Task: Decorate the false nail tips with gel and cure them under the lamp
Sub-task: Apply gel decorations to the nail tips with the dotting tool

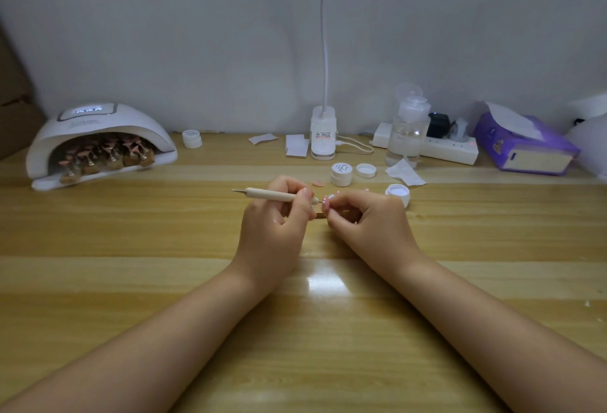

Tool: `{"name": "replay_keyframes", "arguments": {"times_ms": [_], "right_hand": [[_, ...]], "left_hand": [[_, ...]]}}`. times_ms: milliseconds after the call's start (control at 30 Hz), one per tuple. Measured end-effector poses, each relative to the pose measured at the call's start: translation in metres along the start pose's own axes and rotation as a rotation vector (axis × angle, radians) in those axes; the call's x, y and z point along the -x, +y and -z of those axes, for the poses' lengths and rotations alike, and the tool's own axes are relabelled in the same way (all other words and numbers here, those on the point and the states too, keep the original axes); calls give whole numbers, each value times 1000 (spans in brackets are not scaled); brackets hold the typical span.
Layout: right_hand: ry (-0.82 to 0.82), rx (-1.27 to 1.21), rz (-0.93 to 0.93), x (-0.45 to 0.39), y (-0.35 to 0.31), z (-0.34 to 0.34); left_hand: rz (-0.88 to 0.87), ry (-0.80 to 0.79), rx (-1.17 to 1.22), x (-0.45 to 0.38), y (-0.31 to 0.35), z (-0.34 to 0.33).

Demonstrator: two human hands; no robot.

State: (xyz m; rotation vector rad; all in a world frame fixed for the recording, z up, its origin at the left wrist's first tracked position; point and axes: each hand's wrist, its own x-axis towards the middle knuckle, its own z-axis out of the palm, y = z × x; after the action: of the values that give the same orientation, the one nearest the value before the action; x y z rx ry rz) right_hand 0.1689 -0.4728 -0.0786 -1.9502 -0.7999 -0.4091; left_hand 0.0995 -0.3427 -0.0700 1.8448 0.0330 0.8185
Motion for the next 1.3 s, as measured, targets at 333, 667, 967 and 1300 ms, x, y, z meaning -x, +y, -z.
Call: {"name": "replay_keyframes", "arguments": {"times_ms": [333, 667, 967, 1300], "right_hand": [[5, 3, -3, 0, 1, -1], [14, -1, -16, 0, -2, 0], [20, -11, -12, 0, -2, 0], [15, -16, -16, 1, -1, 0]], "left_hand": [[-66, 62, 69, 0, 6, 1], [-128, 144, 210, -8, 26, 7], [-60, 6, 23, 1, 8, 1], [-52, 2, -15, 0, 8, 1]]}}
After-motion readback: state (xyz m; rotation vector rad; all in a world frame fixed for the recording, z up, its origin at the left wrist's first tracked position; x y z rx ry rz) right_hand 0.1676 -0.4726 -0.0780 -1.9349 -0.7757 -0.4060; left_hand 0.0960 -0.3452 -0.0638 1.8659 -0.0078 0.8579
